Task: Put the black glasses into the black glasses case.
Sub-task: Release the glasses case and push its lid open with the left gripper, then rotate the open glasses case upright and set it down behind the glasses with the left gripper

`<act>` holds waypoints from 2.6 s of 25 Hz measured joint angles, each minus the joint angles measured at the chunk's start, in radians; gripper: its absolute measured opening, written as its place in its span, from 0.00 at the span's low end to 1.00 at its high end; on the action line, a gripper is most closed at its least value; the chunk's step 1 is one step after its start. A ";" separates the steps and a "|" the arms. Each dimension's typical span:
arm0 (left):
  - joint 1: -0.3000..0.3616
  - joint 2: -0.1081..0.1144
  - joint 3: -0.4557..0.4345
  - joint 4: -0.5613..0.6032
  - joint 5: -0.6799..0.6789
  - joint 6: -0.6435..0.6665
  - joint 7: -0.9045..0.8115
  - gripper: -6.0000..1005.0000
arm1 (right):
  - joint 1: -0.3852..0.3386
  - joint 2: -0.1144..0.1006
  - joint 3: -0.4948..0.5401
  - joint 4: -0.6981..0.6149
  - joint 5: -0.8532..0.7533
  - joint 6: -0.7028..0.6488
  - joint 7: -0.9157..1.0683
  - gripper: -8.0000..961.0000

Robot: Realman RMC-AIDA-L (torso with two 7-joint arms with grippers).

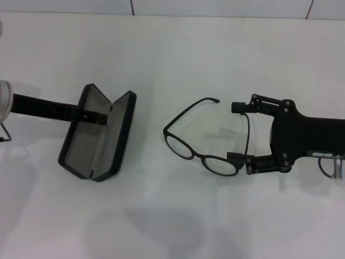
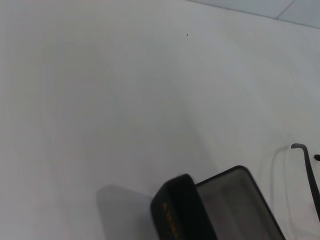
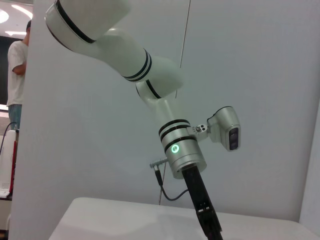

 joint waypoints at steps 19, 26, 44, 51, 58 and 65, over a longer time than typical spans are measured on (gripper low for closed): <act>-0.020 0.005 0.000 0.015 0.044 0.001 0.008 0.39 | -0.004 0.000 0.006 0.008 0.000 0.001 -0.042 0.91; -0.056 0.000 0.000 0.014 0.044 0.000 0.044 0.22 | -0.024 0.000 0.006 0.000 0.000 0.000 -0.057 0.91; -0.231 -0.009 0.000 0.170 -0.006 -0.318 0.657 0.21 | -0.065 0.011 -0.001 0.056 0.011 -0.051 -0.181 0.91; -0.270 -0.009 0.000 0.294 0.005 -0.428 0.884 0.21 | -0.089 0.011 0.012 0.061 0.017 -0.081 -0.184 0.91; -0.281 -0.010 0.000 0.310 0.029 -0.411 0.901 0.22 | -0.089 0.009 0.013 0.056 0.026 -0.088 -0.178 0.91; -0.278 -0.012 0.000 0.322 0.036 -0.421 0.922 0.22 | -0.084 0.007 0.013 0.053 0.026 -0.089 -0.180 0.91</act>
